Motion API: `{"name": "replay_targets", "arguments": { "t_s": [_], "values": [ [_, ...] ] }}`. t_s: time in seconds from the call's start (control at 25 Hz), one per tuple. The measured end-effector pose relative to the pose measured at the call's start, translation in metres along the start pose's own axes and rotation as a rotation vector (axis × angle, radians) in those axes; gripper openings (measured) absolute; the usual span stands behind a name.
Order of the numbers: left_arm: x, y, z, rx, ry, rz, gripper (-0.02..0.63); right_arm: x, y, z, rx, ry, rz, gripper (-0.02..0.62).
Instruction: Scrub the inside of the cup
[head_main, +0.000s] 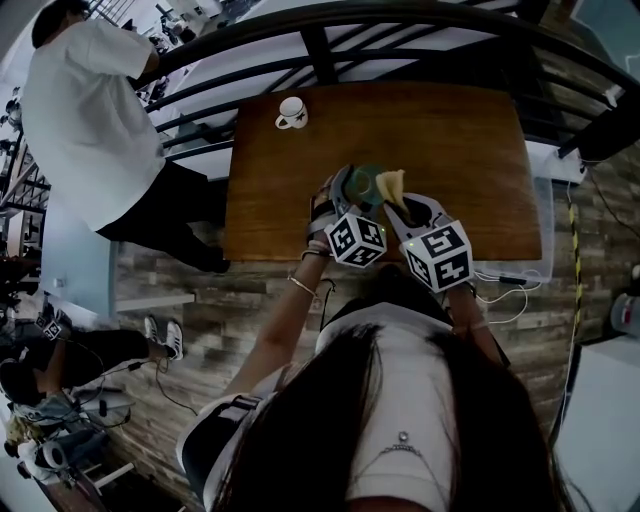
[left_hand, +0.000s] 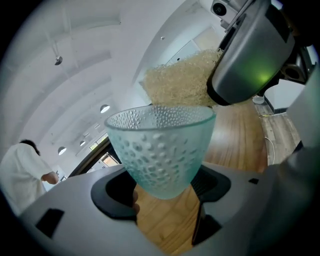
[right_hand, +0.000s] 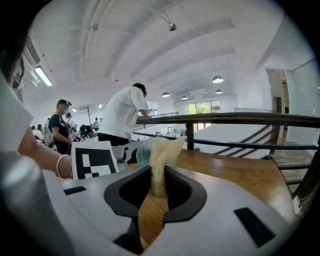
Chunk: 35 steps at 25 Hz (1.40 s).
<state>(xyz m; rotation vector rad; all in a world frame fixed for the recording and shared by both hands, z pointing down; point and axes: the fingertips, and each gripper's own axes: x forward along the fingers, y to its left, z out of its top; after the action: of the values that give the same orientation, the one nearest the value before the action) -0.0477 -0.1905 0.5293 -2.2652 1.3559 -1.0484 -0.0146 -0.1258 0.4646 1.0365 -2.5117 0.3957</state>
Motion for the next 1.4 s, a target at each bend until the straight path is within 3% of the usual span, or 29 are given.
{"name": "replay_targets", "arguments": {
  "t_s": [0.36, 1.16, 1.4],
  "values": [
    [-0.005, 0.006, 0.004, 0.149, -0.030, 0.048, 0.342, 0.004, 0.012, 0.000, -0.013, 0.053, 0.048, 0.089],
    [-0.010, 0.016, 0.026, 0.391, -0.096, 0.130, 0.341, 0.006, 0.020, -0.001, 0.003, 0.172, 0.111, 0.089],
    [-0.009, 0.004, 0.037, 0.429, -0.122, 0.135, 0.341, -0.002, 0.016, -0.006, 0.036, 0.195, 0.135, 0.089]
  ]
}}
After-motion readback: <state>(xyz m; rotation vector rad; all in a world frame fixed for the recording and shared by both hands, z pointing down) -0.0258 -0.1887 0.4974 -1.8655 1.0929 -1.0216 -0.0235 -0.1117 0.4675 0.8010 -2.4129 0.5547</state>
